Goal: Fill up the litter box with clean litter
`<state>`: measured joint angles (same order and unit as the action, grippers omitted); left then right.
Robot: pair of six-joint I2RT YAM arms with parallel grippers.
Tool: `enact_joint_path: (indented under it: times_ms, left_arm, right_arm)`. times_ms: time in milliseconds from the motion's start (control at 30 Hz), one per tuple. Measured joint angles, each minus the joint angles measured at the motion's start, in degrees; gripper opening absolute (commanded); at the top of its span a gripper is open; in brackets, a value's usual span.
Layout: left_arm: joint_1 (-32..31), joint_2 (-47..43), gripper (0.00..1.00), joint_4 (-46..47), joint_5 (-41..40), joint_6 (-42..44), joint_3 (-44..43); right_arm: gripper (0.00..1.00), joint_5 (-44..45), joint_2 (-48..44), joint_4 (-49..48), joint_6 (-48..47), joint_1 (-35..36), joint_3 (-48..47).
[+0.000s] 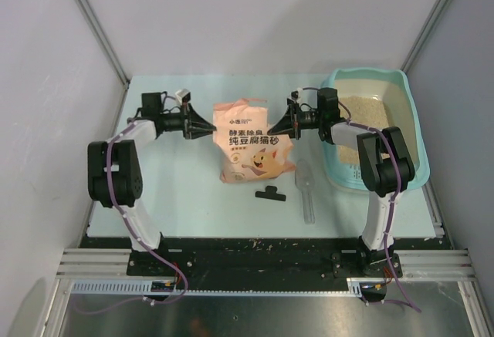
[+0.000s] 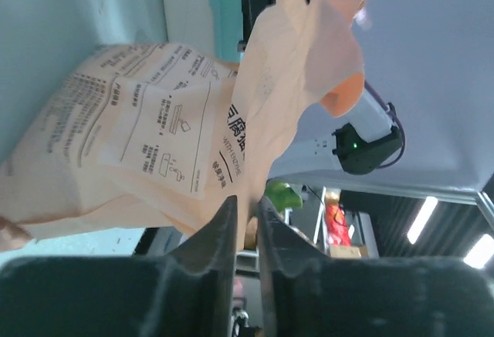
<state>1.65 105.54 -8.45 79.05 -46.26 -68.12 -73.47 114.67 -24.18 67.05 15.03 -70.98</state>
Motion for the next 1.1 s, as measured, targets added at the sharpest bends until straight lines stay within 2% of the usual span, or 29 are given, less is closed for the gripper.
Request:
enact_joint_path:
  times_ms: [100,200,267,367,500,633,767,900,1100]
  left_arm:
    - [3.9,-2.2,0.49,-3.5,-1.6,6.4,-2.0]
    - [7.4,-8.0,0.64,-8.5,-5.7,17.0,-4.0]
    - [7.3,-13.8,0.67,-11.5,-9.5,25.4,-4.3]
    - [2.8,-20.1,0.75,-15.3,-15.0,37.6,-6.8]
    - [-9.4,-22.6,0.88,-18.2,-23.8,56.4,-12.7]
    - [-20.1,-22.3,0.91,-21.1,-32.7,77.7,-13.2]
    - [-24.4,-20.3,0.91,-23.7,-37.7,93.8,-13.2]
    - [-26.2,-17.9,0.89,-25.2,-40.4,103.0,-13.2]
    - [-28.6,-15.4,0.86,-25.8,-41.9,109.9,-12.2]
  right_arm:
    - [0.0,-0.3,0.0,1.0,0.0,-0.3,0.0]
    - [0.0,-0.6,0.0,1.7,0.0,-0.4,-0.3]
    - [0.0,-0.6,0.0,2.1,-0.1,-0.4,-0.5]
    - [0.0,-0.5,0.0,2.6,-0.2,-0.4,-0.9]
    - [0.0,-0.6,0.0,3.2,-0.7,-0.6,-1.3]
    - [0.0,-0.5,0.0,3.4,-1.1,-0.6,-1.6]
    - [0.0,-0.6,0.0,3.8,-1.3,-0.5,-1.7]
    - [0.0,-0.6,0.0,3.9,-1.4,-0.5,-1.7]
    - [0.0,-0.6,0.0,4.0,-1.4,-0.4,-1.8]
